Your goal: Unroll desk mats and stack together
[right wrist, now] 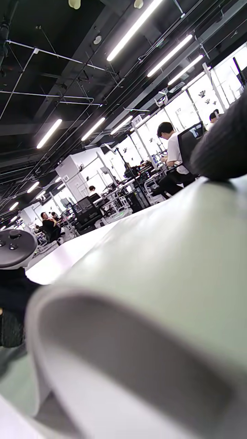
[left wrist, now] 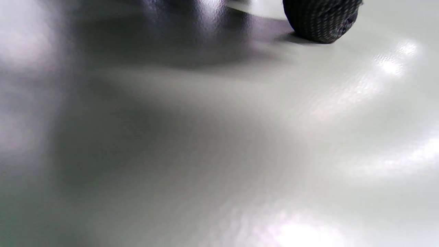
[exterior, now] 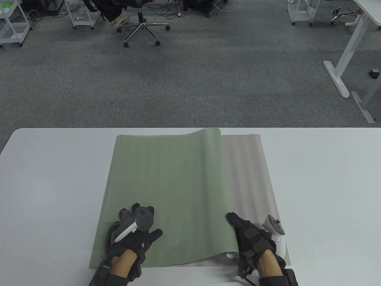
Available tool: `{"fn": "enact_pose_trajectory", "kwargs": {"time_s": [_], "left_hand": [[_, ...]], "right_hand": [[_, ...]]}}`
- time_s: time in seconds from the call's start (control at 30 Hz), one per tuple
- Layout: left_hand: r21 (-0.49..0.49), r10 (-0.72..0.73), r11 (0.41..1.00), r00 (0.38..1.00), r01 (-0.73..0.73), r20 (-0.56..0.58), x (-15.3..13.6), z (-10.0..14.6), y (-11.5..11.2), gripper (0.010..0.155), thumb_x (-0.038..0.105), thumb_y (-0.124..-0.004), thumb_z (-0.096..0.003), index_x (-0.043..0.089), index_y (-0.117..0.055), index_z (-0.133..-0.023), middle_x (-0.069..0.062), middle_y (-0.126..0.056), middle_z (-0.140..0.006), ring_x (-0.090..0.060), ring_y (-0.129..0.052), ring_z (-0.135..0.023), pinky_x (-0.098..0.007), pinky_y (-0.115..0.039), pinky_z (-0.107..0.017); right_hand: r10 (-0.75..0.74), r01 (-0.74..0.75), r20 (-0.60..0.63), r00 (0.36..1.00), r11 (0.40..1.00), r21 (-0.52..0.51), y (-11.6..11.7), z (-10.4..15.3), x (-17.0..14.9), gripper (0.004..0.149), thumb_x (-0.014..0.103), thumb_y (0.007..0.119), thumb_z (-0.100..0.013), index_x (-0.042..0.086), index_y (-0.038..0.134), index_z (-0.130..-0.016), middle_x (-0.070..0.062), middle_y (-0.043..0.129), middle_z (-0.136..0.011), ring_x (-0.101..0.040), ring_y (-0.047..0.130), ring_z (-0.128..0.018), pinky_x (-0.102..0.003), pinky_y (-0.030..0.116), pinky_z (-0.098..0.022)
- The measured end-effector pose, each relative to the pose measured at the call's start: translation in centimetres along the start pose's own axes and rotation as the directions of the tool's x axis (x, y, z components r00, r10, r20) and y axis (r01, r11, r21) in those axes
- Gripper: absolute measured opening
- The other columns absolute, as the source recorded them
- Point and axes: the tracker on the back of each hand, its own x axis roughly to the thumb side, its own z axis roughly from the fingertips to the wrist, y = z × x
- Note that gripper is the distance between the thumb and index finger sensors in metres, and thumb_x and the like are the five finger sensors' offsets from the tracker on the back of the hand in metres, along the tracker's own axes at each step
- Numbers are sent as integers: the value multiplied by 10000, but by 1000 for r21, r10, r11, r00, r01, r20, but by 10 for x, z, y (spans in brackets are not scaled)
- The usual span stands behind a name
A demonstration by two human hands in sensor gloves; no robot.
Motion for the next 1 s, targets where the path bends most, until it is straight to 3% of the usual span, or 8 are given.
{"fn": "enact_pose_trajectory", "kwargs": {"time_s": [0.07,0.13,0.3,0.53,0.6,0.67,0.8,1.0], "left_hand": [[-1,-7,1000,1000,7,1,0,0,0,851,538,-626,-568,188,-206,-1221,-295,-10,-1235,-774,-107,-984,-874,-274,-593],[-2,-5,1000,1000,5,0,0,0,0,850,538,-626,-568,192,-205,-1220,-293,-9,-1236,-773,-103,-986,-874,-271,-595],[0,-7,1000,1000,7,2,0,0,0,849,539,-625,-568,191,-206,-1220,-294,-10,-1235,-774,-105,-986,-874,-271,-594],[2,-7,1000,1000,7,3,-1,0,0,849,542,-621,-569,191,-204,-1221,-288,-7,-1237,-772,-102,-988,-872,-269,-596],[4,1,1000,1000,-1,0,-1,1,-1,849,540,-622,-569,193,-203,-1221,-284,-7,-1239,-768,-96,-991,-871,-261,-599],[3,3,1000,1000,-3,2,-1,1,-1,848,538,-622,-569,194,-202,-1220,-284,-4,-1237,-768,-90,-990,-872,-256,-597],[-1,4,1000,1000,-4,-1,-1,1,-1,852,539,-623,-568,194,-198,-1220,-282,0,-1237,-767,-86,-991,-872,-256,-599],[0,2,1000,1000,-2,0,-2,2,-1,850,540,-621,-570,191,-200,-1221,-284,1,-1237,-767,-87,-990,-872,-255,-599]], "right_hand": [[16,-16,-9,1000,1000,4,-2,0,0,882,414,685,-621,-134,207,-1120,-352,621,-1029,-320,998,-724,-422,910,-477],[83,-83,3,997,996,-38,-5,1,3,847,404,690,-619,-99,241,-1133,-274,718,-989,-287,1001,-692,-422,900,-468],[160,-157,17,987,981,-115,-7,7,6,821,366,720,-612,-46,253,-1147,-255,720,-997,-316,987,-756,-461,900,-515],[36,-36,-8,999,999,-21,-11,6,5,857,405,683,-619,-133,245,-1121,-326,670,-1004,-425,999,-789,-468,953,-497],[49,-49,-15,999,999,-19,-14,6,5,854,424,678,-618,-126,265,-1125,-378,631,-1042,-347,1040,-721,-408,959,-456],[60,-60,-7,998,997,-45,-16,7,6,806,421,691,-617,-89,341,-1134,-322,718,-1020,-264,1065,-653,-376,961,-424],[186,-182,18,982,976,-122,-18,12,12,780,383,709,-615,-43,332,-1147,-237,778,-987,-269,1024,-698,-422,921,-469],[83,-83,11,996,996,-41,-17,14,10,841,386,684,-620,-112,236,-1128,-322,650,-1025,-461,926,-850,-575,877,-546]]}}
